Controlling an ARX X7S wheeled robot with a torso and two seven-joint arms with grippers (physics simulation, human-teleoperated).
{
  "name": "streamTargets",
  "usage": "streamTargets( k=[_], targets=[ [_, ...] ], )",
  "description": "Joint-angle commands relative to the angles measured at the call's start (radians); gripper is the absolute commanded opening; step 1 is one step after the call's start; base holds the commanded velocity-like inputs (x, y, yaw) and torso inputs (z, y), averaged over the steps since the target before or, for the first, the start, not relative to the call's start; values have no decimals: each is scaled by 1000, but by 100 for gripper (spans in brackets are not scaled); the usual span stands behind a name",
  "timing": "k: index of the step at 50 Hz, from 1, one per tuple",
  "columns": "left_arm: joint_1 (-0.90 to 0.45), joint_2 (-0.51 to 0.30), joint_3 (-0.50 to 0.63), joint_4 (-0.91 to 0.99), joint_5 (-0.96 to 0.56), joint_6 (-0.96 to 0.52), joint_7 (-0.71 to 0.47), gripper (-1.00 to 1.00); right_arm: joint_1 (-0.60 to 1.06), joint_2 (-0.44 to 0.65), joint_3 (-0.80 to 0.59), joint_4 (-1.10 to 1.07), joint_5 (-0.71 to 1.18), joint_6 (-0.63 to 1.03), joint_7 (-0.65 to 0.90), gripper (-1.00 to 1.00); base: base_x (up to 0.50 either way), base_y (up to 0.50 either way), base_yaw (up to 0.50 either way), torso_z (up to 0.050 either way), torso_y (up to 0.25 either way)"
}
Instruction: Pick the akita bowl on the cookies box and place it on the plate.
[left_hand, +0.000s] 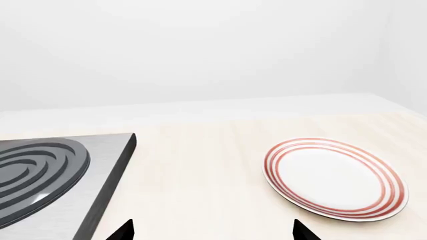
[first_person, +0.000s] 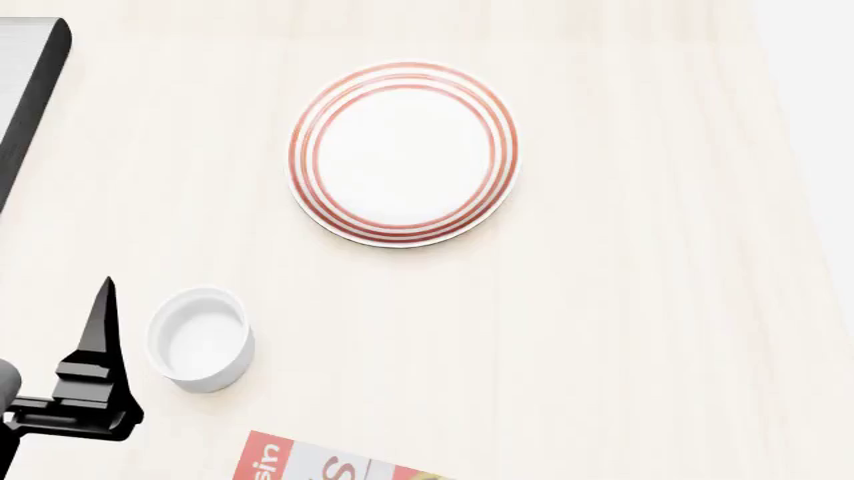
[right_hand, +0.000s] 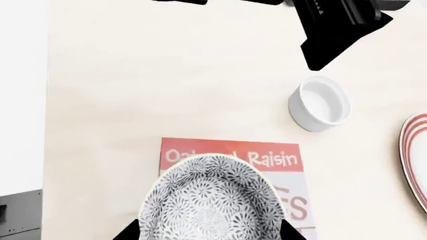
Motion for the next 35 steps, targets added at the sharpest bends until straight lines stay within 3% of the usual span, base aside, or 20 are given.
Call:
streamTargets(
  k=[1, 35],
  targets=[
    [2, -2, 2, 0, 0, 4, -1, 100, -1, -26, -71, 19, 22, -2, 43, 100, 0, 0, 0, 0, 0],
    [10, -2, 8, -14, 10, 27, -5, 100, -19, -64, -219, 50, -118, 41, -11, 100, 0, 0, 0, 0, 0]
  ],
)
